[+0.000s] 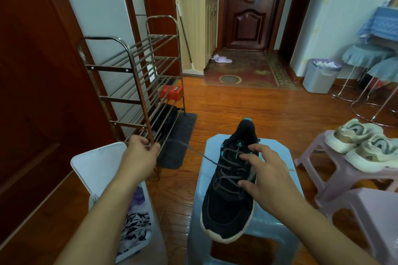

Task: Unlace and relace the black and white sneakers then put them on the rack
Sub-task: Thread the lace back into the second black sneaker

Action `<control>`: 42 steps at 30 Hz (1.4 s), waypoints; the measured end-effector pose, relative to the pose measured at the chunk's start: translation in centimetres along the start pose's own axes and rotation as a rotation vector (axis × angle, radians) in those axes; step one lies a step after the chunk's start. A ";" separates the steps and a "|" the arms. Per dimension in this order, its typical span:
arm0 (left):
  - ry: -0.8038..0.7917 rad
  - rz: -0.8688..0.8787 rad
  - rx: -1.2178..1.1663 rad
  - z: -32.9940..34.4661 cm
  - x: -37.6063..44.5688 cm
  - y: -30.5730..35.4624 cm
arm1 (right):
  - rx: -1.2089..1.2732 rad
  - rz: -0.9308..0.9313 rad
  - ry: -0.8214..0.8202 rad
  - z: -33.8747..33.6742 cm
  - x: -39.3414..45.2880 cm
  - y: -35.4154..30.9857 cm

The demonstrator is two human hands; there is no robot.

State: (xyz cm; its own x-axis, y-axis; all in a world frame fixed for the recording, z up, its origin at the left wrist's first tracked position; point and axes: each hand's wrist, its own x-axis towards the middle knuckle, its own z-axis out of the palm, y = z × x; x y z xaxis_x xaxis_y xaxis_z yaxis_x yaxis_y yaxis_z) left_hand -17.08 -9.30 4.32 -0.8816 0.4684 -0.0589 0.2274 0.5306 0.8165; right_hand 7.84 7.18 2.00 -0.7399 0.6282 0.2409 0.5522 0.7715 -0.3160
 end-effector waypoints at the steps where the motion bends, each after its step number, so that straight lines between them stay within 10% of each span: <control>1: -0.096 -0.010 0.067 0.7 -0.4 0.2 | 0.004 -0.001 -0.002 0.1 0.0 0.0; 9: -0.341 0.367 0.173 5.1 -3.3 2.5 | 0.095 -0.012 0.007 0.5 -0.1 0.4; 28: -0.327 0.461 0.439 7.9 -2.8 4.3 | 0.026 -0.099 0.191 3.3 1.7 -0.2; 42: -0.316 0.540 0.025 11.2 -2.2 1.1 | 0.174 0.001 0.121 3.2 2.7 -1.1</control>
State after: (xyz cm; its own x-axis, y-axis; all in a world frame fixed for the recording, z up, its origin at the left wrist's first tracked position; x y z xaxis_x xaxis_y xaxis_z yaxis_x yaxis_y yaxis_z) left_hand -10.29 -1.88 -1.08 -0.4751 0.8595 0.1884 0.6196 0.1748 0.7652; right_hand 3.99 7.67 0.07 -0.6820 0.6443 0.3461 0.4698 0.7486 -0.4678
